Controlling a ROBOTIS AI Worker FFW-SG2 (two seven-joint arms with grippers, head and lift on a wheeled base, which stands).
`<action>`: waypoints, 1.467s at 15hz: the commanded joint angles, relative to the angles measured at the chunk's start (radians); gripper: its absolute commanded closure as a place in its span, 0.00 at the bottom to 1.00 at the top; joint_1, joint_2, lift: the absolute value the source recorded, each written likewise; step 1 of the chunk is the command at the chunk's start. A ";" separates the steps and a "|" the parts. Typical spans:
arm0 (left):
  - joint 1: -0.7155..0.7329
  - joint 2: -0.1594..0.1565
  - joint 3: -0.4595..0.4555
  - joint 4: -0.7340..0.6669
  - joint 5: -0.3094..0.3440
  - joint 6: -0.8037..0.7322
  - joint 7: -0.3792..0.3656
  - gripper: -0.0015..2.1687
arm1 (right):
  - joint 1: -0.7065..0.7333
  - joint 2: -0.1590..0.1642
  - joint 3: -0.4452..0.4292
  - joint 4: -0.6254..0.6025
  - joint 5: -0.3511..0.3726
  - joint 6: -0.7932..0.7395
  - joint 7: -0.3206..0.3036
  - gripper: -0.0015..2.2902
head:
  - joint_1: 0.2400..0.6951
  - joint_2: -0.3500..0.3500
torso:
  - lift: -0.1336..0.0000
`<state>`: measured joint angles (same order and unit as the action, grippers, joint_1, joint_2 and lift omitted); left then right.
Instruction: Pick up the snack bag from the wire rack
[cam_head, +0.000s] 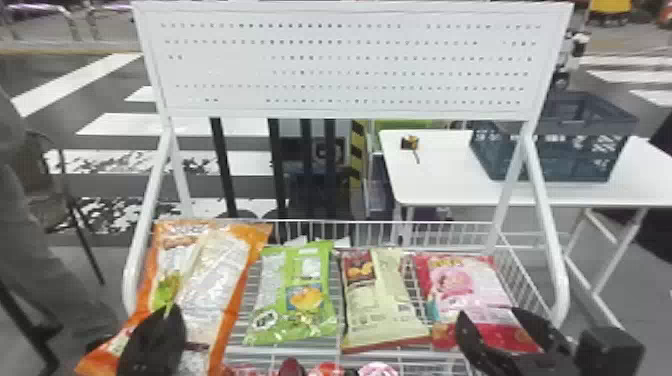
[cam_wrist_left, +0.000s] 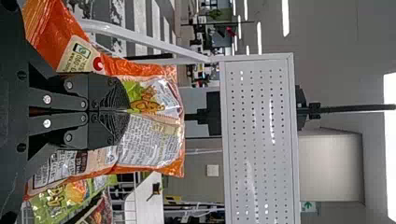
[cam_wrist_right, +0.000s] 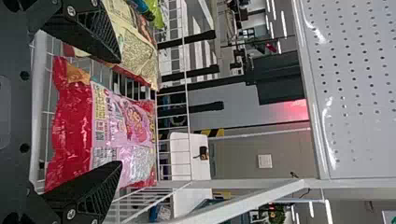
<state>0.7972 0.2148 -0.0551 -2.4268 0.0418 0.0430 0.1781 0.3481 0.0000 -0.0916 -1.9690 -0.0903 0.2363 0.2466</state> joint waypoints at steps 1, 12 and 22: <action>-0.001 0.000 -0.003 0.000 -0.007 0.002 0.000 0.77 | -0.138 0.001 0.012 0.122 0.057 0.042 0.000 0.06 | 0.57 0.50 | 1.00; -0.027 0.005 -0.017 0.008 -0.008 0.027 0.000 0.77 | -0.293 0.001 0.018 0.279 0.152 0.254 -0.017 0.95 | 0.57 0.50 | 1.00; -0.013 0.005 -0.022 -0.001 -0.013 0.027 0.001 0.77 | -0.176 0.001 0.053 0.036 0.112 0.220 -0.101 0.98 | 0.57 0.50 | 1.00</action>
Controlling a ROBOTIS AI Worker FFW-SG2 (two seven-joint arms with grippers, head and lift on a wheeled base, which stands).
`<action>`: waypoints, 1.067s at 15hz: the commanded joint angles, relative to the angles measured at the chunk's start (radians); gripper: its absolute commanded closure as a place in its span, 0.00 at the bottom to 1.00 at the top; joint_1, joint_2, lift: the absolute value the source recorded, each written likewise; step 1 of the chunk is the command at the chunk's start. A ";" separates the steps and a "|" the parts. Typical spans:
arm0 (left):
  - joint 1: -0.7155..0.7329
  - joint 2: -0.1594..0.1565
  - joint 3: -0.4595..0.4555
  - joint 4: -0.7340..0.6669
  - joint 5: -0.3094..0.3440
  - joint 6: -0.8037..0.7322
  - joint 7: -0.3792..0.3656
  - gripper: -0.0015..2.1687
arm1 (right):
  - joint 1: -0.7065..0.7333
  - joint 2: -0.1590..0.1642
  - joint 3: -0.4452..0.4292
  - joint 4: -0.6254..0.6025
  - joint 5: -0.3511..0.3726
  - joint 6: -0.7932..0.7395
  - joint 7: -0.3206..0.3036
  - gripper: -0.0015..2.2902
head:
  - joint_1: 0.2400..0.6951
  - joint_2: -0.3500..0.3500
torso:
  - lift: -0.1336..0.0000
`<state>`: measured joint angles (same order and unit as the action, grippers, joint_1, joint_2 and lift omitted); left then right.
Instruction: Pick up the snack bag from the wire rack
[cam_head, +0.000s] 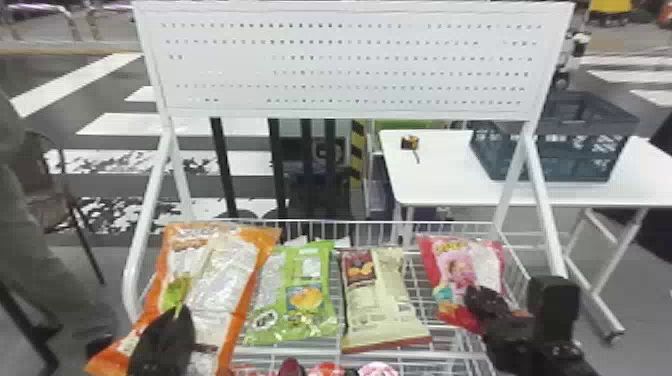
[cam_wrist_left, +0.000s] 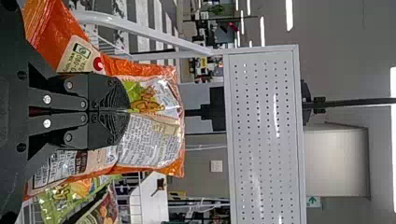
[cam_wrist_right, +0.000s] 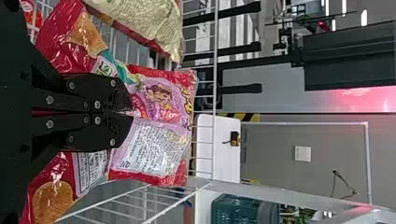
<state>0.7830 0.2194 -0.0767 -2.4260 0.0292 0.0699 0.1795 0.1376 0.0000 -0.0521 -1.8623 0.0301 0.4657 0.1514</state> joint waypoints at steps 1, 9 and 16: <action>0.001 0.000 0.003 -0.002 0.000 0.000 0.000 0.77 | 0.062 0.001 0.024 -0.127 -0.009 -0.015 -0.012 0.98 | 0.57 0.50 | 1.00; 0.004 0.003 0.043 0.005 0.028 -0.009 0.003 0.77 | 0.510 0.001 0.054 -0.508 -0.075 -0.209 0.002 0.98 | 0.57 0.50 | 1.00; -0.042 0.006 0.124 0.074 0.123 -0.012 -0.021 0.77 | 0.803 0.001 -0.023 -0.627 -0.084 -0.341 0.014 0.98 | 0.57 0.50 | 1.00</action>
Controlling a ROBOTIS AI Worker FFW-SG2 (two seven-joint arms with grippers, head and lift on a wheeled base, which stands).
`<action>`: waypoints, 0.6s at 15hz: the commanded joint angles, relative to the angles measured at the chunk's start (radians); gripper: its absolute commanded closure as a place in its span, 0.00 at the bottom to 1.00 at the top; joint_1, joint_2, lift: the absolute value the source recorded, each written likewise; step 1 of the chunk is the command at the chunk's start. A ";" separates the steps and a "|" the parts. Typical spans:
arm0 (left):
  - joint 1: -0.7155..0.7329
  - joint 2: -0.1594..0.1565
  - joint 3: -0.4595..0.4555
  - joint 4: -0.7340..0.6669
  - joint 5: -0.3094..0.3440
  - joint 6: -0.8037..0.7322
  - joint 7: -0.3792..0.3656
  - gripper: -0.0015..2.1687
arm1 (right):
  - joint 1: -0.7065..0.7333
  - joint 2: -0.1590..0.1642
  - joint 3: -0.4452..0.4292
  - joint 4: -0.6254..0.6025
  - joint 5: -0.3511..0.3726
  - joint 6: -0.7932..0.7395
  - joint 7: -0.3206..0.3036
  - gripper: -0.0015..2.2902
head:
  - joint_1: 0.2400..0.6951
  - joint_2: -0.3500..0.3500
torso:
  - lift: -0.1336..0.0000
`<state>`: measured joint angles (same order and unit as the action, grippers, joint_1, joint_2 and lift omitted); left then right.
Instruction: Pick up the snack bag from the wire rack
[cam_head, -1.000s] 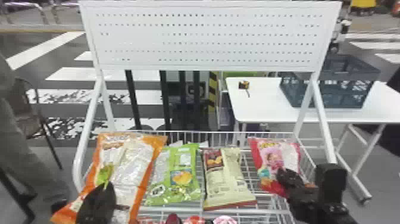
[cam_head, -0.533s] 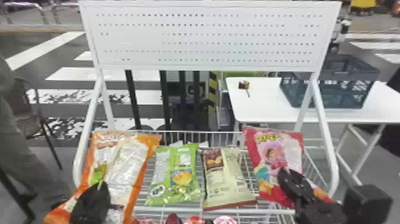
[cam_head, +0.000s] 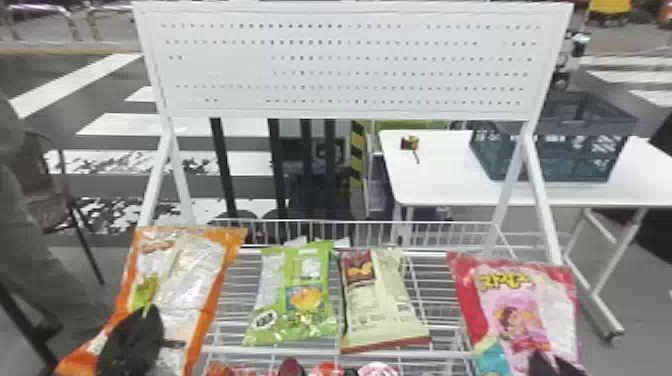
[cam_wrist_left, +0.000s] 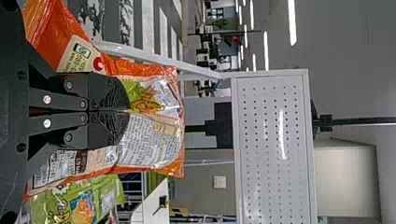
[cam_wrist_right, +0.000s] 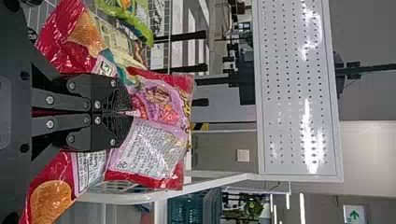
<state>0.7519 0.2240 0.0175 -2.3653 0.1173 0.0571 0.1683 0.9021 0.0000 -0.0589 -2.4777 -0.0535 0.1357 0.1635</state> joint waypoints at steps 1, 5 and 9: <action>-0.013 0.002 0.049 0.014 0.050 0.001 -0.018 0.77 | 0.052 0.001 -0.021 -0.013 0.001 -0.017 0.008 0.98 | 0.57 0.50 | 1.00; -0.013 0.009 0.058 0.011 0.054 0.004 -0.024 0.77 | 0.070 0.001 -0.024 -0.012 -0.002 -0.017 0.034 0.98 | 0.57 0.50 | 1.00; -0.009 0.006 0.058 0.003 0.053 0.001 -0.023 0.77 | 0.074 0.001 -0.025 -0.012 -0.012 -0.020 0.037 0.98 | 0.57 0.50 | 1.00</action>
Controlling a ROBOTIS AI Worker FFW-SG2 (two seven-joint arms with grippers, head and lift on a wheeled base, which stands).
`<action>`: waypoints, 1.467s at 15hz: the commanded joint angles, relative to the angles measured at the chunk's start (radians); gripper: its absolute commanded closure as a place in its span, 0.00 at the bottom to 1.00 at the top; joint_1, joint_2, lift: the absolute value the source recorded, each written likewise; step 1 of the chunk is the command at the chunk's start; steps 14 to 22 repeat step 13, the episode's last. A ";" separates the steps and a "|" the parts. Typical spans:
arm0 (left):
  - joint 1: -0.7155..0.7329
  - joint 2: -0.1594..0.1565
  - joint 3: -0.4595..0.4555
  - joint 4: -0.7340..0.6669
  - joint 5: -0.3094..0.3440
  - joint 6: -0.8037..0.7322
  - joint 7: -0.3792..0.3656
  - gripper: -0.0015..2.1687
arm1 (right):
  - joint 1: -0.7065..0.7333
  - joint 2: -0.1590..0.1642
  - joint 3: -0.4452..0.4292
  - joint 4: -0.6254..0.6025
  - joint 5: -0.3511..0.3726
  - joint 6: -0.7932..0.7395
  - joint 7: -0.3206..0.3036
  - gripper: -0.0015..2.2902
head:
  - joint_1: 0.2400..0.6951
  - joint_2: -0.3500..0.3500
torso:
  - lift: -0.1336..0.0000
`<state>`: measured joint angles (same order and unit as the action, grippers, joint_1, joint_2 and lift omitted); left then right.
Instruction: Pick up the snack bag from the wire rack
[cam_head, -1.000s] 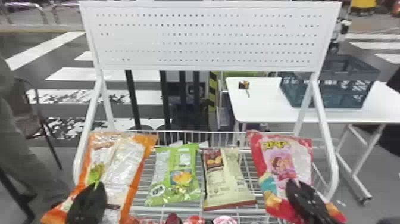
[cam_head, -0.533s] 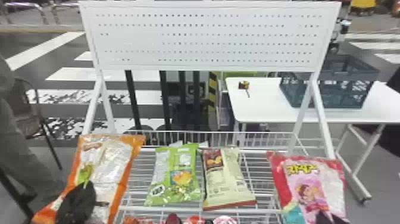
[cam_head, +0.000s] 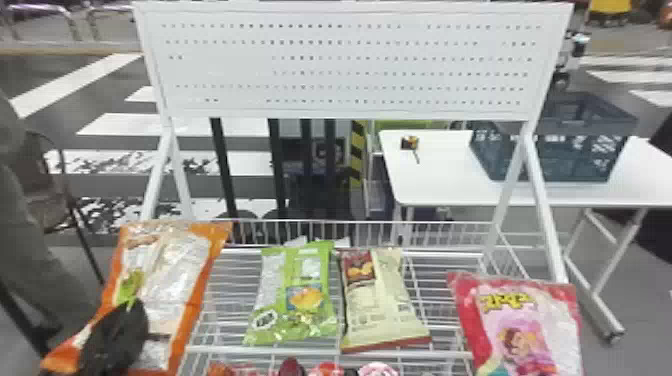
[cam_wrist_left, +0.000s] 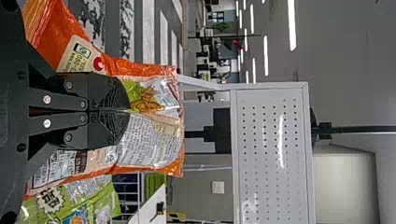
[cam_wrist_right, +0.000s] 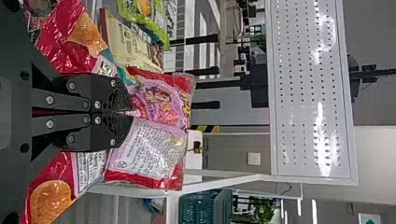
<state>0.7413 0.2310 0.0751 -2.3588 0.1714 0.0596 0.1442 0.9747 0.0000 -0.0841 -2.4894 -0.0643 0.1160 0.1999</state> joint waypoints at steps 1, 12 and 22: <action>0.003 -0.002 0.000 -0.005 -0.003 -0.002 0.000 0.77 | 0.001 0.001 0.000 0.001 -0.002 -0.003 0.001 0.98 | 0.57 0.50 | 1.00; 0.007 -0.015 -0.001 -0.013 -0.010 -0.002 0.002 0.77 | 0.002 0.001 -0.008 0.006 -0.023 -0.009 0.012 0.98 | 0.57 0.50 | 1.00; 0.007 -0.015 0.000 -0.014 -0.010 -0.002 0.002 0.77 | 0.002 0.001 -0.014 0.006 -0.029 -0.009 0.013 0.98 | 0.57 0.50 | 1.00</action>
